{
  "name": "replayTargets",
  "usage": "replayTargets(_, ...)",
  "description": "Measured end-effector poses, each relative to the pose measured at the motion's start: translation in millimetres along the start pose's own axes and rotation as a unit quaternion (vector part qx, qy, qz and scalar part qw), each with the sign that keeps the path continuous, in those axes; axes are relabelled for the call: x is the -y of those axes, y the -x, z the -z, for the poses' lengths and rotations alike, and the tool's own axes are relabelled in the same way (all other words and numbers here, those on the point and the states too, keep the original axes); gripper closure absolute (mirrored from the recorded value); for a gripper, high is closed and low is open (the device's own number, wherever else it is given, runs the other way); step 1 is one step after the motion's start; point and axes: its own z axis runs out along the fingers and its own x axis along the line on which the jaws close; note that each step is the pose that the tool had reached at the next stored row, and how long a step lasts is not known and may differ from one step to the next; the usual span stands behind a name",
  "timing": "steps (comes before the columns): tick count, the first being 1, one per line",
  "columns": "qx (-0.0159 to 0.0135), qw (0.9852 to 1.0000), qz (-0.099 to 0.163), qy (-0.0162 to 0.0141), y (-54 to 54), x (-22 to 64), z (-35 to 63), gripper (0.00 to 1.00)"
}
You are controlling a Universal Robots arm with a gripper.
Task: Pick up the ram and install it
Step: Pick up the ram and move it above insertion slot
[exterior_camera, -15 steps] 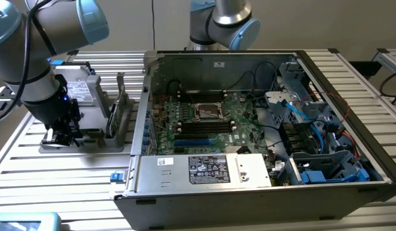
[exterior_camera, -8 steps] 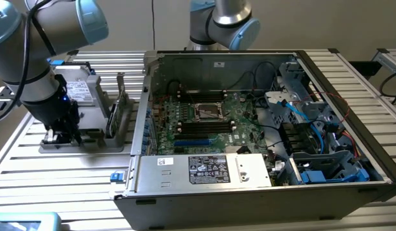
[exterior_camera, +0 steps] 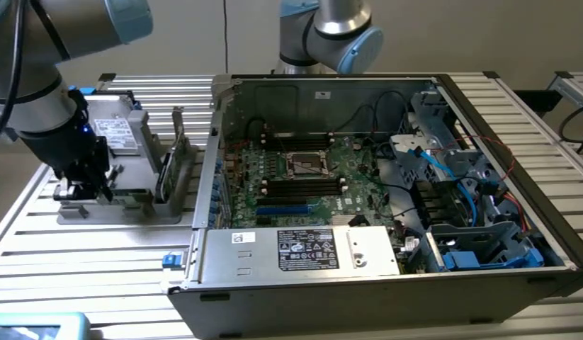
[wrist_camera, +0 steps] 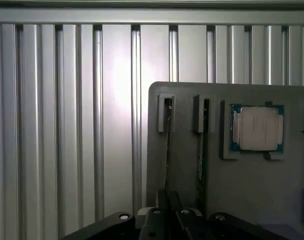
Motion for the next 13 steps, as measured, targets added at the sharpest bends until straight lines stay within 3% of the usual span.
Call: replayTargets(13,0.0000,1.0000,0.002,-0.0005,1.5,-0.9,58.9,0.87)
